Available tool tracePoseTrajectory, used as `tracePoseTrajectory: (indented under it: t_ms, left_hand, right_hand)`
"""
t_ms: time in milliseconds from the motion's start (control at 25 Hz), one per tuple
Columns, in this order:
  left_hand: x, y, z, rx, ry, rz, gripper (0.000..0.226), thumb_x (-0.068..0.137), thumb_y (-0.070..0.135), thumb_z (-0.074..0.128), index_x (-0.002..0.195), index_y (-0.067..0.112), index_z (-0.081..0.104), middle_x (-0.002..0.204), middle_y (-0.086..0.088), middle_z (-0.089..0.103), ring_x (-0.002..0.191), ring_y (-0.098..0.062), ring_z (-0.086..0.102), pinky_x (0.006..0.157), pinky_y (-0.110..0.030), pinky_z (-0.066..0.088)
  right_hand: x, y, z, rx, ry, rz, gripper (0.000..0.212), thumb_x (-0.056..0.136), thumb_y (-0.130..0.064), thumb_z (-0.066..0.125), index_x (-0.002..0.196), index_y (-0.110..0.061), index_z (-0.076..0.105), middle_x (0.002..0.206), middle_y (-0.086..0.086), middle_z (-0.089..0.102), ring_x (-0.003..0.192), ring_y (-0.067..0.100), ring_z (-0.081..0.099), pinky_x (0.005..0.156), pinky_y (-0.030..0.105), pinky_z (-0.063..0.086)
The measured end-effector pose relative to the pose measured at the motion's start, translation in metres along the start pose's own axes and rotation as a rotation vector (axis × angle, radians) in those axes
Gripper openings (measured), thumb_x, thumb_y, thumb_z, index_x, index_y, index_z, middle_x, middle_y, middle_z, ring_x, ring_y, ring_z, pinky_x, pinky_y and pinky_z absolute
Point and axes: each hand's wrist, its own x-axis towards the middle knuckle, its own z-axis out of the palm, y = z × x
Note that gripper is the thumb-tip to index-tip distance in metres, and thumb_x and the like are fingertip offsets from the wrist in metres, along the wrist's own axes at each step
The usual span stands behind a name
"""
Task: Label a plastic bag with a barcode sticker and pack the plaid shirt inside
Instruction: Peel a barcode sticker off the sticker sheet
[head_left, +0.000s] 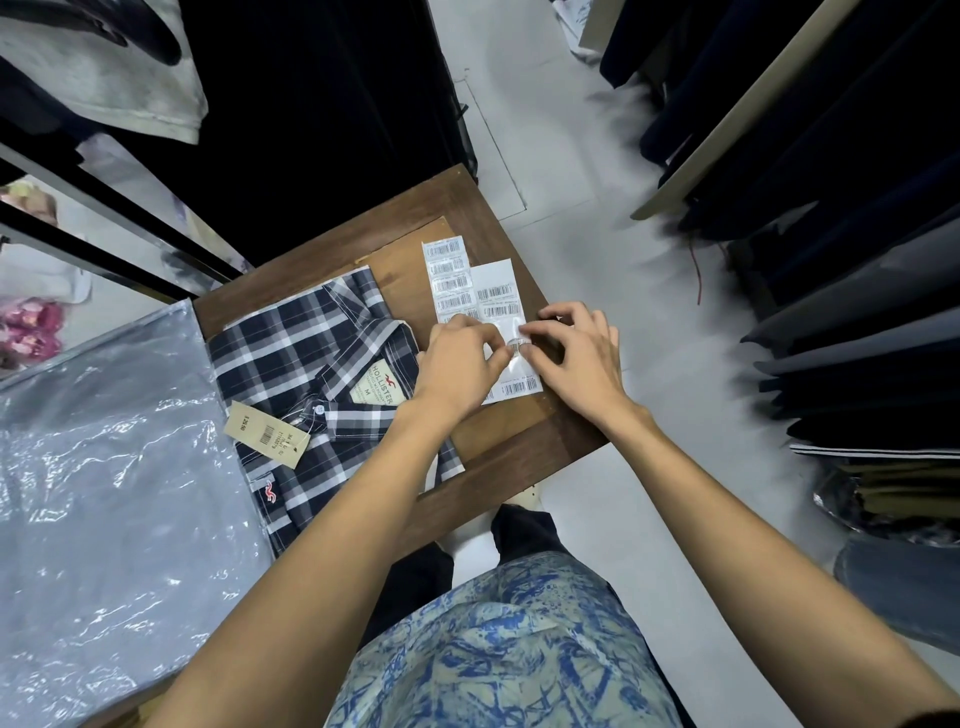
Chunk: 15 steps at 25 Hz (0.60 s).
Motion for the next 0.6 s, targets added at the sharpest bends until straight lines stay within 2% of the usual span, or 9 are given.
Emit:
tracePoseTrajectory:
  t_ms: [240, 360, 440, 600]
  left_hand:
    - [0.0012, 0.0004, 0.0018, 0.037, -0.032, 0.047, 0.019, 0.099, 0.041, 0.061, 0.102, 0.025, 0.069, 0.122, -0.01, 0.063, 0.116, -0.039, 0.055, 0.099, -0.053, 0.048]
    - [0.0, 0.0025, -0.0003, 0.072, -0.068, 0.057, 0.02, 0.095, 0.055, 0.049, 0.098, 0.037, 0.057, 0.121, -0.012, 0.062, 0.117, -0.04, 0.055, 0.096, -0.056, 0.049]
    - [0.0003, 0.0038, -0.001, 0.086, -0.097, 0.058, 0.021, 0.094, 0.057, 0.043, 0.1, 0.039, 0.05, 0.12, -0.013, 0.062, 0.117, -0.041, 0.054, 0.096, -0.056, 0.049]
    - [0.0014, 0.0045, -0.0052, 0.071, -0.135, 0.084, 0.022, 0.101, 0.051, 0.049, 0.105, 0.032, 0.058, 0.109, -0.014, 0.063, 0.109, -0.042, 0.056, 0.095, -0.049, 0.047]
  right_hand:
    - [0.0016, 0.0019, -0.0054, -0.087, -0.08, -0.085, 0.024, 0.097, -0.047, 0.06, 0.119, -0.046, 0.07, 0.131, -0.01, 0.051, 0.118, 0.02, 0.042, 0.093, 0.033, 0.028]
    - [0.003, 0.0003, -0.0064, -0.103, -0.103, -0.089, 0.022, 0.097, -0.046, 0.06, 0.117, -0.043, 0.068, 0.132, -0.009, 0.05, 0.12, 0.022, 0.04, 0.093, 0.034, 0.027]
    - [0.0033, -0.002, -0.0072, -0.101, -0.096, -0.089, 0.019, 0.097, -0.045, 0.062, 0.114, -0.04, 0.068, 0.13, -0.007, 0.05, 0.119, 0.023, 0.04, 0.093, 0.034, 0.027]
    - [0.0003, -0.004, -0.0073, -0.093, -0.036, -0.131, 0.015, 0.094, -0.044, 0.068, 0.101, -0.032, 0.066, 0.122, -0.008, 0.057, 0.113, 0.023, 0.045, 0.087, 0.031, 0.026]
